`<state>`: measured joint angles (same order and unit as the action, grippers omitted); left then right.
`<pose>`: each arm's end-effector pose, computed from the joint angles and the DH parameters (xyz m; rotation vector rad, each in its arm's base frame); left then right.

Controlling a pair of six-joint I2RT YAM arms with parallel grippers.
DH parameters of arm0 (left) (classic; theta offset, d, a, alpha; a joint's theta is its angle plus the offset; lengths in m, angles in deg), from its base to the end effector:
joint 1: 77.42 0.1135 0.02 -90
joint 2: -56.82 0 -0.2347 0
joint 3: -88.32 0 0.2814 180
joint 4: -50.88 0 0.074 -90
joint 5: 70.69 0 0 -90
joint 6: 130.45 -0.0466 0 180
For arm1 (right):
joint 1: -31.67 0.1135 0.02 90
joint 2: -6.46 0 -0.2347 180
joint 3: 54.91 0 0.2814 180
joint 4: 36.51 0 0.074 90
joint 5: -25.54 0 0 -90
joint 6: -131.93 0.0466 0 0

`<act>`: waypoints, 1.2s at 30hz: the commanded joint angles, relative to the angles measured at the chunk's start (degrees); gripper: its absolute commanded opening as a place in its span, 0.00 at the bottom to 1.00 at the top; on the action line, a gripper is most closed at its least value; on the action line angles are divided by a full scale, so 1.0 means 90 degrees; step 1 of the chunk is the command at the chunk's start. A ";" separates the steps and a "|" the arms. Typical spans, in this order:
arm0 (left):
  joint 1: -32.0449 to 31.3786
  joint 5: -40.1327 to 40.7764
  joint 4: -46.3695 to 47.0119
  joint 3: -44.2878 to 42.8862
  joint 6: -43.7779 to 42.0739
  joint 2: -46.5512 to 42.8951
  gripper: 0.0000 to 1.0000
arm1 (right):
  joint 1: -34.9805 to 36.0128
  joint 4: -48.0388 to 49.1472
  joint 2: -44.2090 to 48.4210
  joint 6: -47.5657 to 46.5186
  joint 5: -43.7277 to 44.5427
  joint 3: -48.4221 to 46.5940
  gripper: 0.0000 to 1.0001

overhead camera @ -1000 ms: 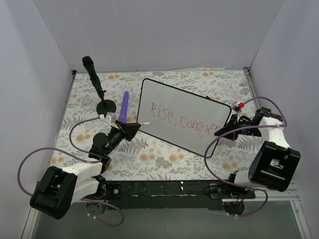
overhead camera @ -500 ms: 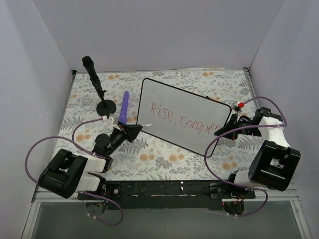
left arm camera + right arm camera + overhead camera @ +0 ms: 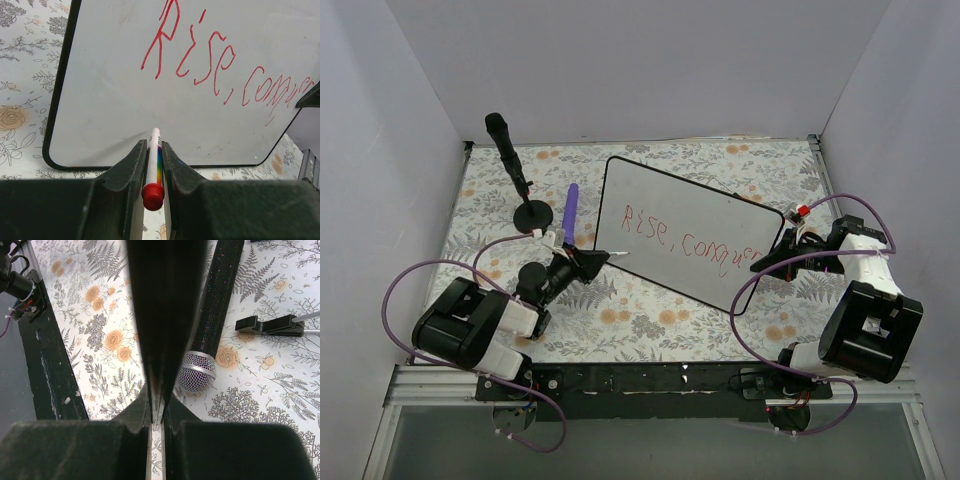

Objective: Write a sentence on the whiteboard
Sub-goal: Write with the whiteboard marker without the cap on the whiteboard.

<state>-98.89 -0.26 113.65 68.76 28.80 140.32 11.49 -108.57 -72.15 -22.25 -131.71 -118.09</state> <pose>0.2129 -0.1005 0.0915 -0.4464 1.7514 -1.4584 0.2485 -0.0455 0.1768 -0.8230 1.9546 1.0138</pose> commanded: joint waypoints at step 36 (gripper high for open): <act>0.0052 0.0173 0.0934 -0.0630 -0.0380 0.0351 0.00 | -0.0033 0.0427 -0.0123 -0.0095 0.0089 -0.0100 0.01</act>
<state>-98.89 -0.41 114.05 64.26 27.31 144.74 11.45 -107.32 -73.48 -21.16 -131.99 -118.09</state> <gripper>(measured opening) 0.141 0.091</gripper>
